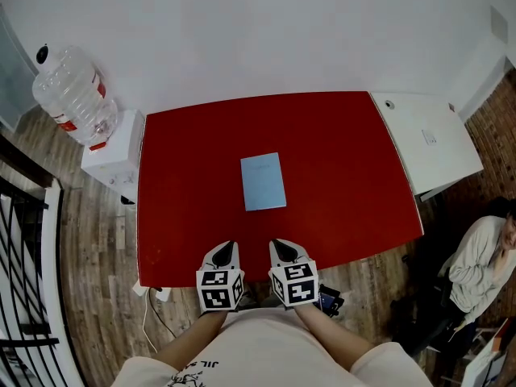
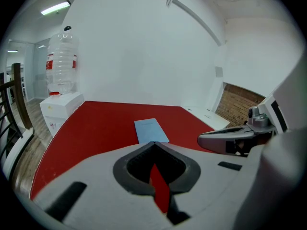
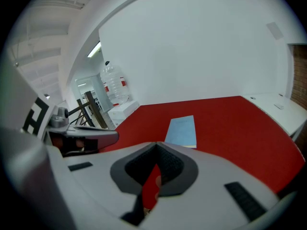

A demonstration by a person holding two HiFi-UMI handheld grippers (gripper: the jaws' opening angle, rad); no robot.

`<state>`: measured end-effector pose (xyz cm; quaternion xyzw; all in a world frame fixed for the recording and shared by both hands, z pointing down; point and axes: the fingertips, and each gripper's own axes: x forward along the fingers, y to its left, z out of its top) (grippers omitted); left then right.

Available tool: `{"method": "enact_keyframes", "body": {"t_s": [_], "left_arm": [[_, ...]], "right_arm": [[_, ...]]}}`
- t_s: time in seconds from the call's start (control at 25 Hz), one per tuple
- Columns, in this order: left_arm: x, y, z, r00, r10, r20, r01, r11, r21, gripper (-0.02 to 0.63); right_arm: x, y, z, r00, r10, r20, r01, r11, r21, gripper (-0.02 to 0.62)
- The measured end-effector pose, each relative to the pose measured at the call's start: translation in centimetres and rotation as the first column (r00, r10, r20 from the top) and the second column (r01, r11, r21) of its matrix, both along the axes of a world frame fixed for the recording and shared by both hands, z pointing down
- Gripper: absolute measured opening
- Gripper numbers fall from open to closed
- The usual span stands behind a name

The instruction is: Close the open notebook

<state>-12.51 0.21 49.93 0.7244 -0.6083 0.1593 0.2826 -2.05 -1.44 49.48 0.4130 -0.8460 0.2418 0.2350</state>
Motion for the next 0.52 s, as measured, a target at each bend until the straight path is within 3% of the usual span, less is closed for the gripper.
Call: {"method": "enact_keyframes", "body": {"t_s": [0.52], "left_arm": [[-0.17,-0.02,0.10,1.000,-0.003,-0.012,0.003,1.000,0.005,0.005]], "right_arm": [[-0.25,-0.10,0.16,1.000,-0.013,0.000,0.013,1.000,0.007,0.003]]}}
